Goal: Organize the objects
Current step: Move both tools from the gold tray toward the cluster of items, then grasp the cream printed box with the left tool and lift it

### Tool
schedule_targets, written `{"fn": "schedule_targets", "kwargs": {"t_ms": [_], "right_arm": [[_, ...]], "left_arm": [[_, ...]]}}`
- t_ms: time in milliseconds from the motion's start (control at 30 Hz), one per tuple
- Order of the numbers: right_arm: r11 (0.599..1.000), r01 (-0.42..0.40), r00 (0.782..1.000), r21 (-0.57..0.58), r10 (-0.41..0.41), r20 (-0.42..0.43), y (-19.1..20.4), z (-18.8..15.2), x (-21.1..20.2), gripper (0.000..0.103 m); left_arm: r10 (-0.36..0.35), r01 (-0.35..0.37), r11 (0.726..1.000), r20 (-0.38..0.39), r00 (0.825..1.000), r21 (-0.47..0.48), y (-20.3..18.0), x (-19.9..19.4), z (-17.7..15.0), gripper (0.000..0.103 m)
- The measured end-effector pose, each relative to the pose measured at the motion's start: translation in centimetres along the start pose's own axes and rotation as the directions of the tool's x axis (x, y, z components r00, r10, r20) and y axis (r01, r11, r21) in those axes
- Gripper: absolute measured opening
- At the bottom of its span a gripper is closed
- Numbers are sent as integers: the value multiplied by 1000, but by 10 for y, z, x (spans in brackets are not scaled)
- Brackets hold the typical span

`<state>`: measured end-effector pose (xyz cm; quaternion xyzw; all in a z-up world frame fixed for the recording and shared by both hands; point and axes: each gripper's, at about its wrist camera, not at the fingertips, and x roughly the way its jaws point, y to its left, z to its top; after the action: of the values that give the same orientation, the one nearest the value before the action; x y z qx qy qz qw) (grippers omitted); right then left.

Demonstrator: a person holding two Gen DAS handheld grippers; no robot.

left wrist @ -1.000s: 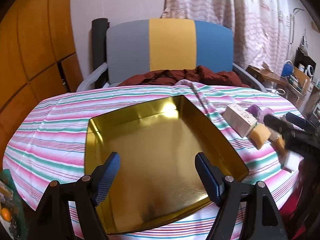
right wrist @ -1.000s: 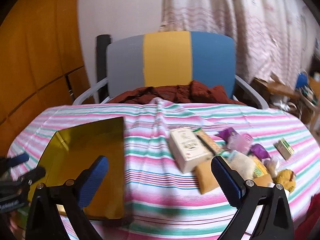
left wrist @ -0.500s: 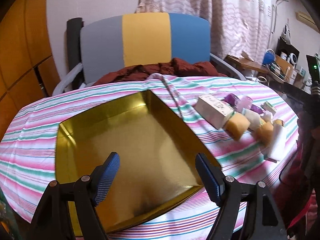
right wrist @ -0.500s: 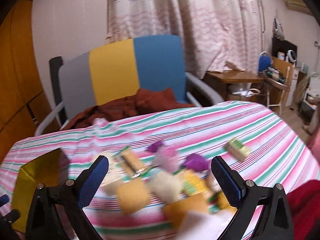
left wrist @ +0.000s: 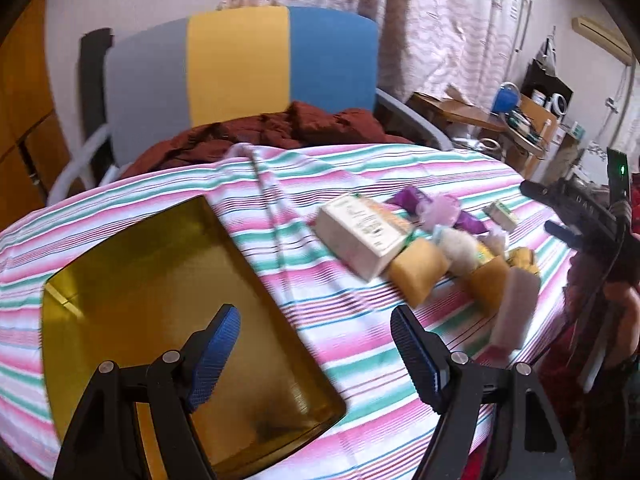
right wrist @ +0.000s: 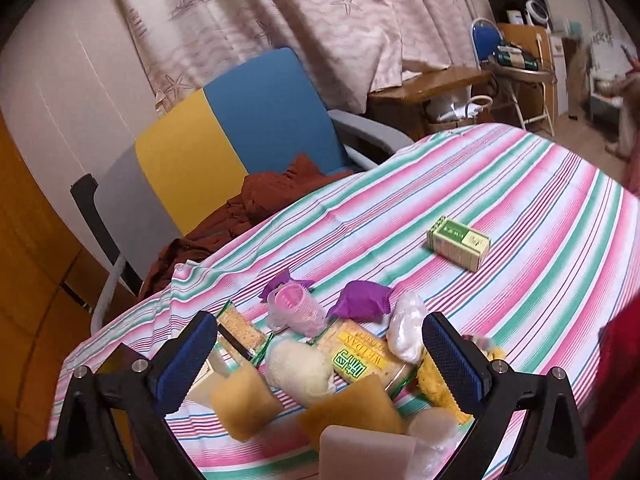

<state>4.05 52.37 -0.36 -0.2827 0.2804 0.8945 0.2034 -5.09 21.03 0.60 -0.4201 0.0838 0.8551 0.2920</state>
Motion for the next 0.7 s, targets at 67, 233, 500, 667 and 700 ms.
{"fn": "schedule_targets", "kwargs": {"t_ms": [67, 233, 500, 667, 700], "right_arm": [[1000, -3, 1000, 8, 3, -3, -1, 0, 1, 103], [999, -36, 999, 17, 36, 13, -2, 0, -5, 103], [996, -83, 996, -8, 83, -9, 4, -1, -1, 103], [995, -94, 995, -17, 94, -16, 5, -2, 1, 103], [995, -95, 995, -14, 95, -17, 4, -2, 1, 103]], "left_arm": [[-8, 8, 1000, -20, 1000, 5, -7, 11, 9, 79], [-40, 40, 999, -95, 995, -2, -25, 51, 37, 78], [-100, 73, 987, -193, 976, -145, -30, 117, 73, 78], [-67, 18, 981, -251, 966, -195, -32, 154, 86, 79], [-61, 8, 979, -259, 964, -204, -32, 159, 87, 79]]}}
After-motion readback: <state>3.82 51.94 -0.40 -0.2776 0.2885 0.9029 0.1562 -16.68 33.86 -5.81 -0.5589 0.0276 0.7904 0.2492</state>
